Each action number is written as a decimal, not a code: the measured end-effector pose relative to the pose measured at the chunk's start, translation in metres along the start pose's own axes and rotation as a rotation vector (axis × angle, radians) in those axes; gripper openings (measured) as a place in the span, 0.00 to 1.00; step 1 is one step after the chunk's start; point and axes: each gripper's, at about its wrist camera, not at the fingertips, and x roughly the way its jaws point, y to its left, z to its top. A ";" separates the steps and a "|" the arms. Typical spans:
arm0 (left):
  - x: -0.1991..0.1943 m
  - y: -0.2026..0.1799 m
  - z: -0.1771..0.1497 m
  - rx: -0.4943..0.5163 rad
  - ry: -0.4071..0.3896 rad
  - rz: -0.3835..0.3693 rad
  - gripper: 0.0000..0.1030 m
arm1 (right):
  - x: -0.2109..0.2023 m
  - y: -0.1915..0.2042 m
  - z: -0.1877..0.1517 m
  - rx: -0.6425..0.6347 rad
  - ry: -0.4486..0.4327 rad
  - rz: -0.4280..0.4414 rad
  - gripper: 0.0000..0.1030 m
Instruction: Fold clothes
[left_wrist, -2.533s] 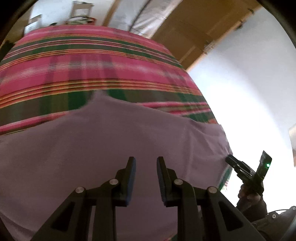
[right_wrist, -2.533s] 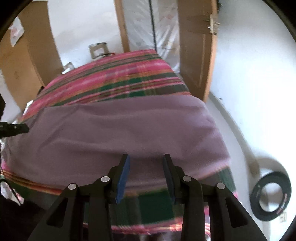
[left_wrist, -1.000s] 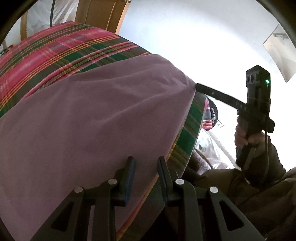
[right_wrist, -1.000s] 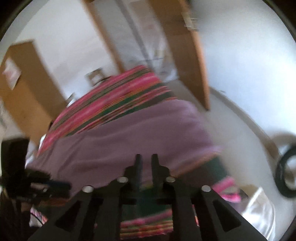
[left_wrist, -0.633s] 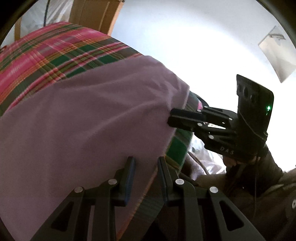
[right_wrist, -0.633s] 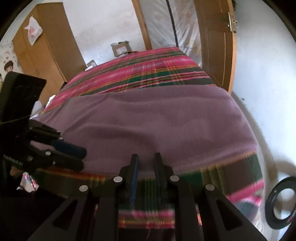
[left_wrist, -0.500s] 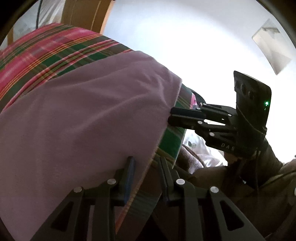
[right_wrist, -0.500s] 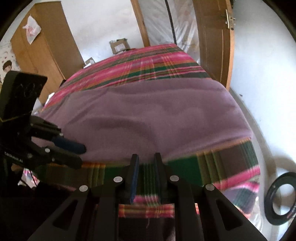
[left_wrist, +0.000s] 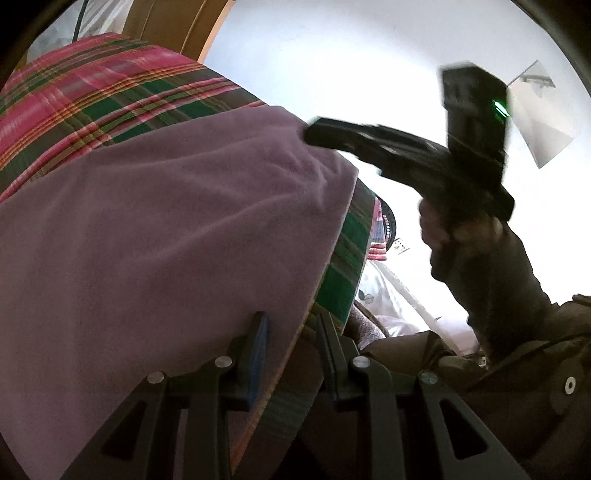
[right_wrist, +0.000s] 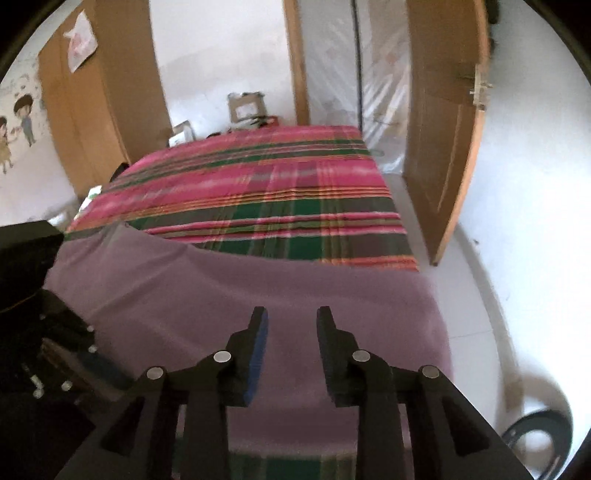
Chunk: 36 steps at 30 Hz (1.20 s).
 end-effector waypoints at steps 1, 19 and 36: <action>0.001 0.000 0.001 -0.001 0.001 -0.004 0.26 | 0.008 0.000 0.005 -0.023 0.009 0.001 0.32; -0.008 0.007 -0.001 -0.010 0.009 -0.037 0.26 | 0.085 0.016 0.038 -0.296 0.158 0.114 0.36; -0.008 0.006 -0.003 -0.019 0.003 -0.042 0.26 | 0.090 0.024 0.047 -0.336 0.137 0.105 0.06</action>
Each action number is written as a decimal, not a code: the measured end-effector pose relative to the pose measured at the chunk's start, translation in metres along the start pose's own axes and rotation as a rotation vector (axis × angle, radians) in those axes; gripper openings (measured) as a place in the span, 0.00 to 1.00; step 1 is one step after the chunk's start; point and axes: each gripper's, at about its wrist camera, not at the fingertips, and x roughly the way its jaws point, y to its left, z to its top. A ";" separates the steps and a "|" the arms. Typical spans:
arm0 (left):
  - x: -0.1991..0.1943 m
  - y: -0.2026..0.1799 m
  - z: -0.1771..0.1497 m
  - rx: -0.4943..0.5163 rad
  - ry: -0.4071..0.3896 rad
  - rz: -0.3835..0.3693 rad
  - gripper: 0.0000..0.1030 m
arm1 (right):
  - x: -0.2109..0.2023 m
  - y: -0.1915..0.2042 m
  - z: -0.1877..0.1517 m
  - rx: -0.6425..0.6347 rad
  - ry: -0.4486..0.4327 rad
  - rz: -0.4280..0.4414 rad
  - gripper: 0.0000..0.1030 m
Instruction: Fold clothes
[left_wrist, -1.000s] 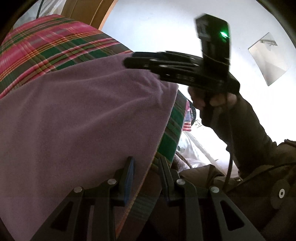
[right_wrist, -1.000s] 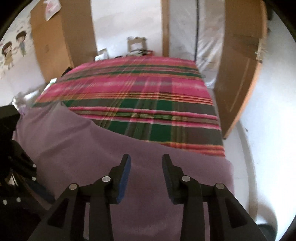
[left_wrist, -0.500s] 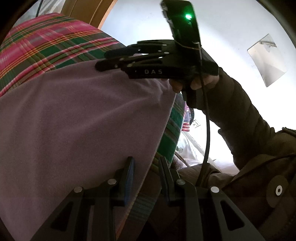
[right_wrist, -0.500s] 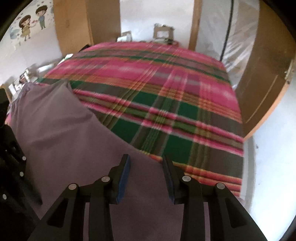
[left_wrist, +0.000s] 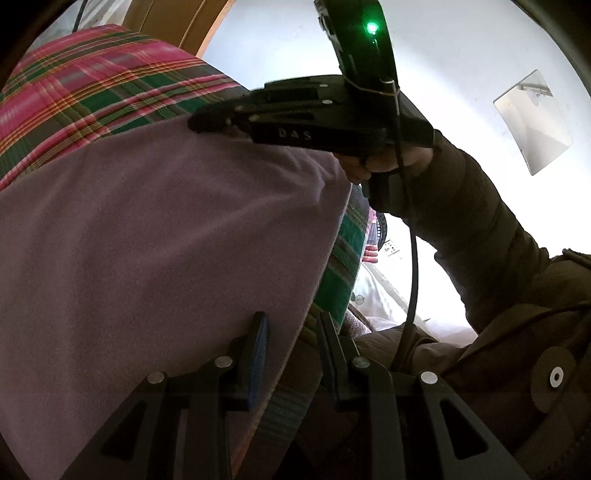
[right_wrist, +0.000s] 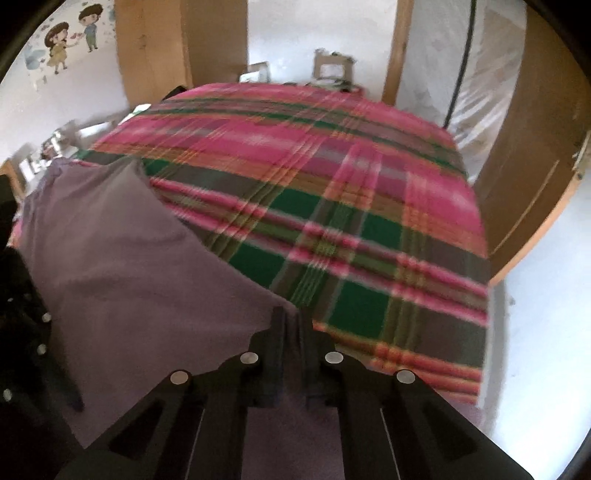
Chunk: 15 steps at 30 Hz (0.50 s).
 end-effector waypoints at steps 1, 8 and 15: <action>0.000 0.000 0.000 -0.001 -0.001 0.000 0.26 | 0.001 -0.001 0.001 0.012 -0.004 -0.003 0.06; -0.001 -0.002 -0.001 -0.006 -0.007 0.004 0.26 | 0.005 -0.002 -0.004 0.045 -0.002 -0.005 0.09; -0.020 0.004 -0.011 -0.047 -0.065 0.109 0.26 | -0.019 0.010 -0.015 0.059 -0.019 -0.044 0.37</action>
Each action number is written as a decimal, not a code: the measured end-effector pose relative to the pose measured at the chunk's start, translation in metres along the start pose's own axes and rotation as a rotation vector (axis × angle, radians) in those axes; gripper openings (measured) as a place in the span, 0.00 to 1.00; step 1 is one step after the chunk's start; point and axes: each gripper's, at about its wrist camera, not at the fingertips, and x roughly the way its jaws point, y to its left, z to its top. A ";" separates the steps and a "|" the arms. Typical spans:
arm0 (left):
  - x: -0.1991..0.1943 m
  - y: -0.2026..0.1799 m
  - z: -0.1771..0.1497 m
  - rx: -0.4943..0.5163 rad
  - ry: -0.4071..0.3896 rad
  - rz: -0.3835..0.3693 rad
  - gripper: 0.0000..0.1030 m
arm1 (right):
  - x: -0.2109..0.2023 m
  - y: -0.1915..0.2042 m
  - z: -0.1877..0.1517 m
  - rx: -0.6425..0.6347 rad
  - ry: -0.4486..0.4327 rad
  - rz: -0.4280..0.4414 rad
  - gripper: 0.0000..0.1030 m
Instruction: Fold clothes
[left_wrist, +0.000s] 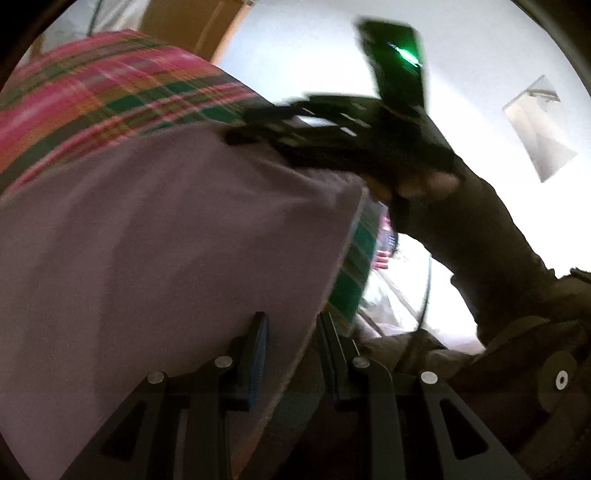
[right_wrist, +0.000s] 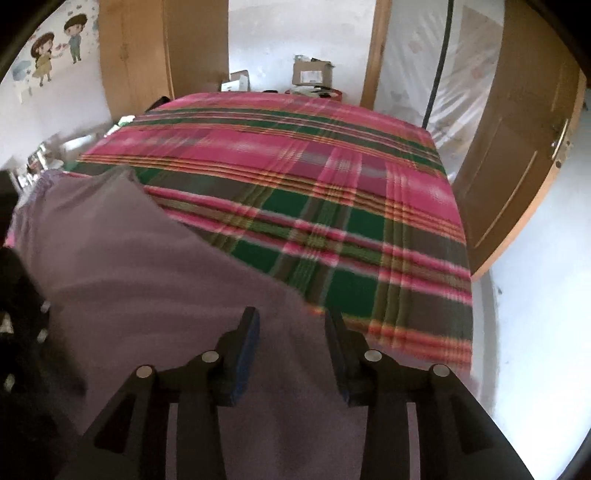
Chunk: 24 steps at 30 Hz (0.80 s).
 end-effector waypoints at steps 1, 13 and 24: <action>-0.005 0.004 -0.003 -0.021 -0.016 0.022 0.27 | -0.007 0.003 -0.003 0.009 -0.010 0.001 0.37; -0.057 0.040 -0.052 -0.232 -0.179 0.192 0.32 | -0.040 0.045 -0.070 0.115 -0.086 -0.064 0.37; -0.133 0.089 -0.124 -0.479 -0.380 0.306 0.32 | -0.065 0.083 -0.073 0.097 -0.182 -0.084 0.62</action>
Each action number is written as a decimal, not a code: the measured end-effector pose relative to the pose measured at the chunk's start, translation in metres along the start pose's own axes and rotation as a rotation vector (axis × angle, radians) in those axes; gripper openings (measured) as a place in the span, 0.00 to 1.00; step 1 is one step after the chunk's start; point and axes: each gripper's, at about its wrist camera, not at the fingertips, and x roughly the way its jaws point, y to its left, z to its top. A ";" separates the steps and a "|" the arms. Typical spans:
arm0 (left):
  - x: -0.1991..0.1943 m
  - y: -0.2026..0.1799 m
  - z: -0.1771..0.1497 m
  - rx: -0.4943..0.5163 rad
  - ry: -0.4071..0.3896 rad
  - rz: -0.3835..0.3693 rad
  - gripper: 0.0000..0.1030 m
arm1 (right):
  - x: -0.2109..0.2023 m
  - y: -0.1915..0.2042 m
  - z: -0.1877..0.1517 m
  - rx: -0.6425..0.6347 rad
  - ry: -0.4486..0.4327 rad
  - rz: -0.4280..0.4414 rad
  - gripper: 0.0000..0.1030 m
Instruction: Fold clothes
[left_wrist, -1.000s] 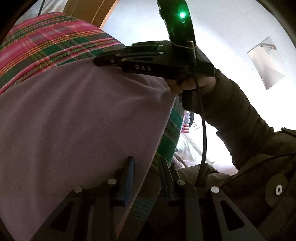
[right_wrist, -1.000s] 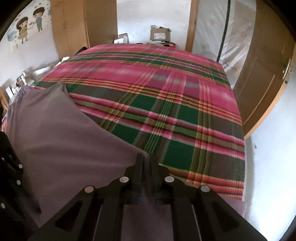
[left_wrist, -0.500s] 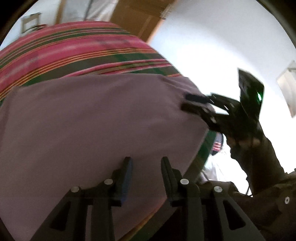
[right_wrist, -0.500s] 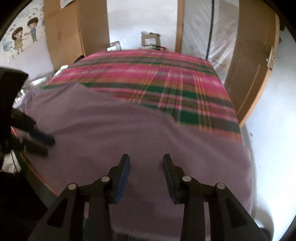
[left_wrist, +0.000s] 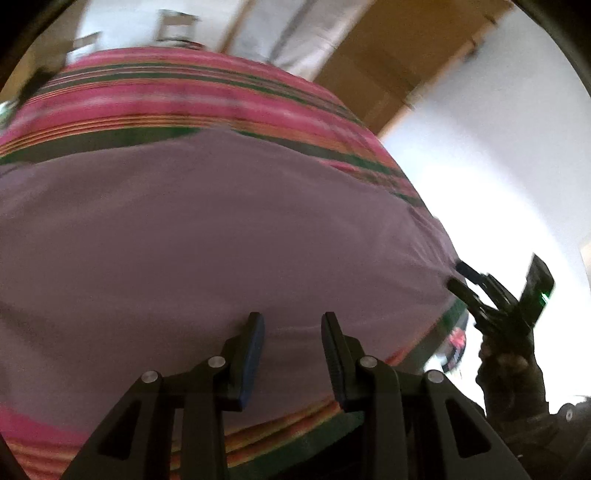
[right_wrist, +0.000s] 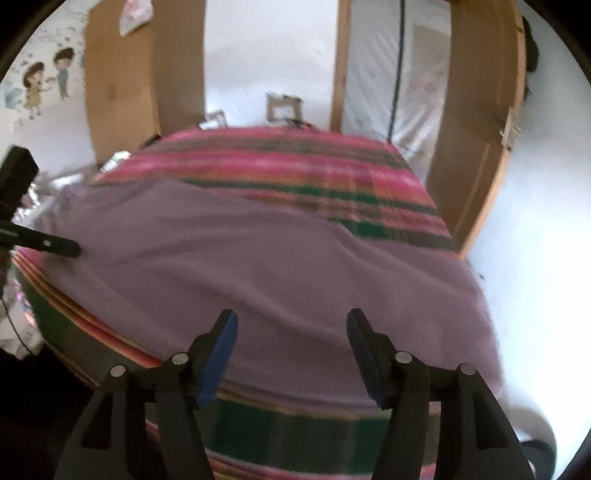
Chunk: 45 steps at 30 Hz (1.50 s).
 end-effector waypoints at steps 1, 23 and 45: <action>-0.004 0.006 0.001 -0.022 -0.020 0.011 0.32 | -0.001 0.008 0.005 -0.009 -0.019 0.020 0.63; -0.058 0.066 -0.037 -0.145 -0.128 0.168 0.31 | 0.039 0.180 0.048 -0.334 -0.016 0.436 0.63; -0.111 0.140 -0.071 -0.469 -0.291 0.127 0.33 | 0.076 0.309 0.056 -0.526 -0.046 0.578 0.63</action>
